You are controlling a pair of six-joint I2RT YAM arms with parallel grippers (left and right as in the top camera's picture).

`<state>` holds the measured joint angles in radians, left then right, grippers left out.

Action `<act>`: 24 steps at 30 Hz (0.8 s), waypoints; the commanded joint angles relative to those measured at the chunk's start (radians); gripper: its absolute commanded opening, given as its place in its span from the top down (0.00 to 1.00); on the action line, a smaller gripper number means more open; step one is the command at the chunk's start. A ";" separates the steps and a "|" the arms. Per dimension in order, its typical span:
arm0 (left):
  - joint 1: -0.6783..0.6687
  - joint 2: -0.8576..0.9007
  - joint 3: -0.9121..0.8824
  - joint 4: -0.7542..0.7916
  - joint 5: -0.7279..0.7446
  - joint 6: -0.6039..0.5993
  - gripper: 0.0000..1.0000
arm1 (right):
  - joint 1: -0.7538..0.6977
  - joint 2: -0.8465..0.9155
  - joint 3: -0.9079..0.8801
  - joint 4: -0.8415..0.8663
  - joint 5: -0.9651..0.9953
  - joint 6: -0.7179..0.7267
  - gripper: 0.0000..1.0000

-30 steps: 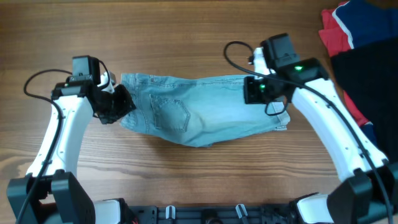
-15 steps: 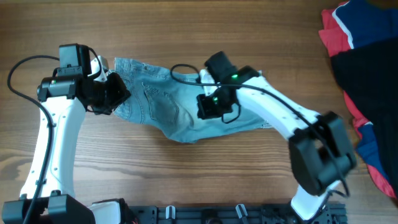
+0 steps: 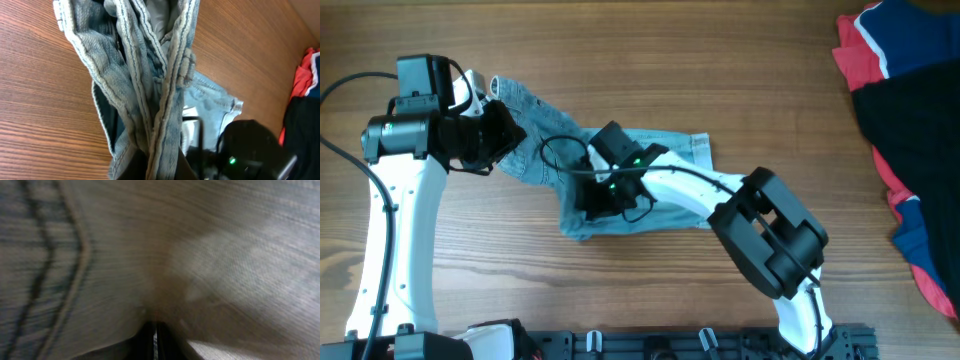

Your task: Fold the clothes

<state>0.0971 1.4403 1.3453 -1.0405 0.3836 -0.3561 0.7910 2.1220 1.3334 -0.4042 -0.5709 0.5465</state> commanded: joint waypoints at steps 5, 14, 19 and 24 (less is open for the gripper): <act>-0.002 -0.036 0.035 -0.028 0.061 0.013 0.96 | -0.012 -0.010 -0.006 -0.014 -0.037 0.027 0.96; -0.103 -0.036 0.035 -0.049 0.042 0.066 0.96 | -0.282 -0.283 -0.006 -0.393 0.197 -0.015 0.96; -0.169 -0.036 0.035 -0.045 0.042 0.064 0.96 | -0.359 -0.269 -0.018 -0.618 0.399 -0.019 0.96; -0.225 -0.036 0.035 -0.032 0.042 0.061 0.96 | -0.360 -0.269 -0.104 -0.591 0.468 -0.019 0.96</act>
<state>-0.0921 1.4376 1.3518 -1.0821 0.3904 -0.3077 0.4271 1.8366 1.2919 -1.0069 -0.2028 0.5354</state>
